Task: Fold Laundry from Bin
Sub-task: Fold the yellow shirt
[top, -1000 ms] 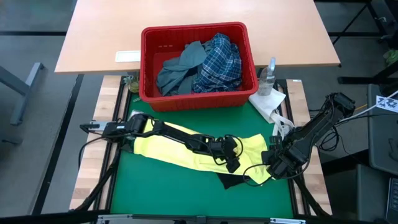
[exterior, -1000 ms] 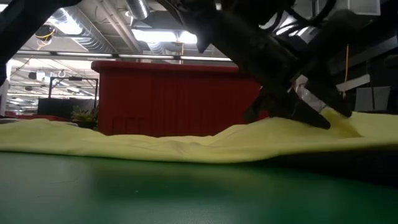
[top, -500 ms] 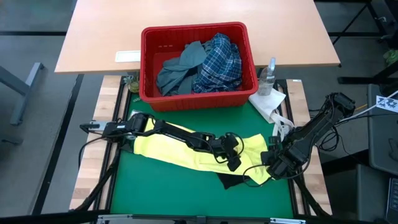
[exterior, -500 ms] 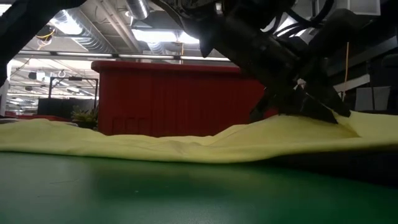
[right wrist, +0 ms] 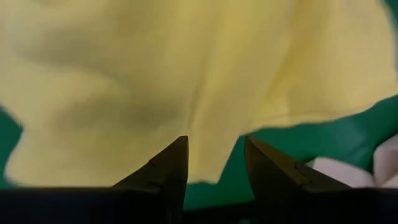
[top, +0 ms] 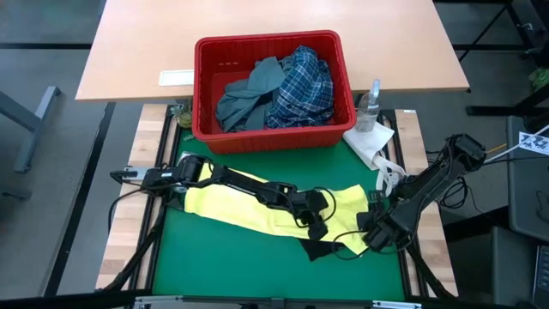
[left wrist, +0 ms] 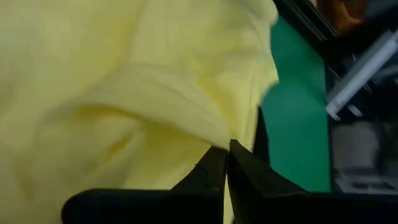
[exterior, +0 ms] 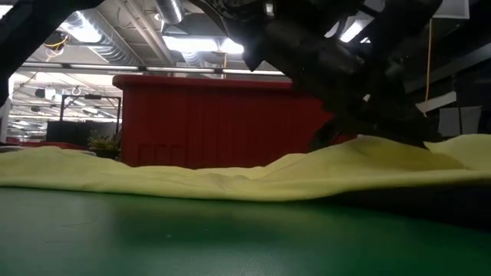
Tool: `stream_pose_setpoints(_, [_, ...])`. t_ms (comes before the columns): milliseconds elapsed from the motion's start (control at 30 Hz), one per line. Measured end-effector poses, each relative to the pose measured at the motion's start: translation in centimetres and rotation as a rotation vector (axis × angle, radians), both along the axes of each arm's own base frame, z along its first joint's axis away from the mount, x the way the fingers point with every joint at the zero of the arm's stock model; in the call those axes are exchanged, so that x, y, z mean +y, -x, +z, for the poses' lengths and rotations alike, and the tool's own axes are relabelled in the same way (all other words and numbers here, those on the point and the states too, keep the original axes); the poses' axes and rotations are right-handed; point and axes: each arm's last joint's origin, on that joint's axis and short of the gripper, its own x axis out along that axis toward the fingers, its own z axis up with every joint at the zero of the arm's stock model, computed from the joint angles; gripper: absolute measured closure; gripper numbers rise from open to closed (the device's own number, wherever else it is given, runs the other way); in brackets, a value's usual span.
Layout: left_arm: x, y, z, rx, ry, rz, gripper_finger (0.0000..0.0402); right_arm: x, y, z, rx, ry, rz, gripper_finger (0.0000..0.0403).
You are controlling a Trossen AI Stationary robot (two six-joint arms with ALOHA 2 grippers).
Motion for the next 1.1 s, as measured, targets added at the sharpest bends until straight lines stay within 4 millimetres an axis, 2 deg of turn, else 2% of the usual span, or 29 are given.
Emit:
stream_pose_setpoints(167, [-0.3,0.2,-0.1,0.036,0.094,-0.062,0.0400,0.0,0.2,0.1,0.034,-0.013,0.030,0.0247])
stream_pose_setpoints(367, [-0.5,0.6,-0.4,0.100,0.147,-0.119,0.0401,0.0,0.2,0.1,0.064,-0.026,0.168,0.0247])
stream_pose_setpoints(533, [-0.4,1.1,-0.9,0.175,0.138,-0.110,0.0401,0.1,0.0,0.0,0.043,-0.029,0.217,0.0247])
stream_pose_setpoints(667, [-0.4,1.2,-1.0,0.187,0.120,-0.091,0.0401,0.3,-0.1,0.0,0.035,-0.051,0.216,0.0247])
stream_pose_setpoints(867, [-0.3,1.2,-1.0,0.184,0.117,-0.088,0.0401,0.5,0.3,0.0,0.147,-0.164,0.274,0.0247])
stream_pose_setpoints(1100, [-0.3,1.1,-1.0,0.183,0.109,-0.080,0.0401,0.9,-0.1,0.0,0.110,-0.207,0.313,0.0247])
